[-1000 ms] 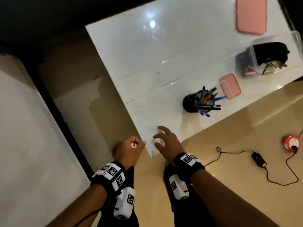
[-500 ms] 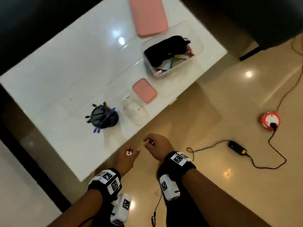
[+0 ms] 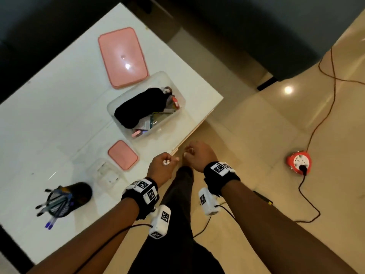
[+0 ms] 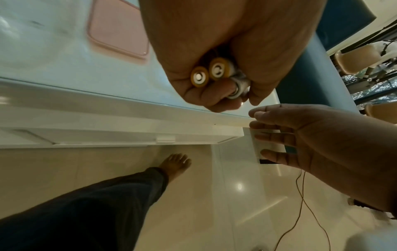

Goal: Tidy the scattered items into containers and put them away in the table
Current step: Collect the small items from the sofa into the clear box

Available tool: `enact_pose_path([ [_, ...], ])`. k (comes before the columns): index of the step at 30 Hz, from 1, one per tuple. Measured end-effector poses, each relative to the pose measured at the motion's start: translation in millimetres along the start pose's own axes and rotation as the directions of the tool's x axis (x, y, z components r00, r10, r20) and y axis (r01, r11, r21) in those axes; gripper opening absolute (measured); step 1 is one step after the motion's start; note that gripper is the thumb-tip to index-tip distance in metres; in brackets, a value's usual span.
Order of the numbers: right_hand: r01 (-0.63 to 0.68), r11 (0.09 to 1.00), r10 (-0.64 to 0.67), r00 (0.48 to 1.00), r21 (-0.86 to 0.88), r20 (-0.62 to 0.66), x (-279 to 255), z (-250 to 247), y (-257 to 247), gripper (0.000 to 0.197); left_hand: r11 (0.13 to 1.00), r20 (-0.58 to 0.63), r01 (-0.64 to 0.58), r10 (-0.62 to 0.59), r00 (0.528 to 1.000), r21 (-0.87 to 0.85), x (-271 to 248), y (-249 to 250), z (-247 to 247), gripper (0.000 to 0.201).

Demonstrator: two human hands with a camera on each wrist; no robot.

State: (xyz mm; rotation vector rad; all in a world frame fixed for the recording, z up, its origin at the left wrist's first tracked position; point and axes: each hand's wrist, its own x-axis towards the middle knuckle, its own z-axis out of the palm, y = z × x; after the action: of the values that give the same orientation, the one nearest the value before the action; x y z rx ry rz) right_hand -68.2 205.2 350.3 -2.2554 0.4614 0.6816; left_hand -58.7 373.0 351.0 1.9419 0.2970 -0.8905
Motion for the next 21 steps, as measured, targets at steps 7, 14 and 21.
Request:
enact_pose_path([
  [7, -0.07, 0.995, 0.066, 0.997, -0.078, -0.046, 115.7, -86.0, 17.4, 0.039, 0.996, 0.029, 0.086, -0.085, 0.996, -0.023, 86.7, 80.9, 43.2, 0.027],
  [14, -0.109, 0.993, 0.116, 0.98, -0.055, 0.16, 201.4, -176.0, 37.6, 0.031, 0.984, 0.052, 0.131, -0.126, 0.991, -0.122, 163.2, 183.8, 82.7, 0.023],
  [21, -0.104, 0.994, 0.11, 0.939, -0.035, 0.327, 271.7, -278.1, 57.9, 0.012, 0.976, 0.01, 0.112, -0.113, 0.994, -0.186, 232.9, 299.1, 105.4, 0.02],
])
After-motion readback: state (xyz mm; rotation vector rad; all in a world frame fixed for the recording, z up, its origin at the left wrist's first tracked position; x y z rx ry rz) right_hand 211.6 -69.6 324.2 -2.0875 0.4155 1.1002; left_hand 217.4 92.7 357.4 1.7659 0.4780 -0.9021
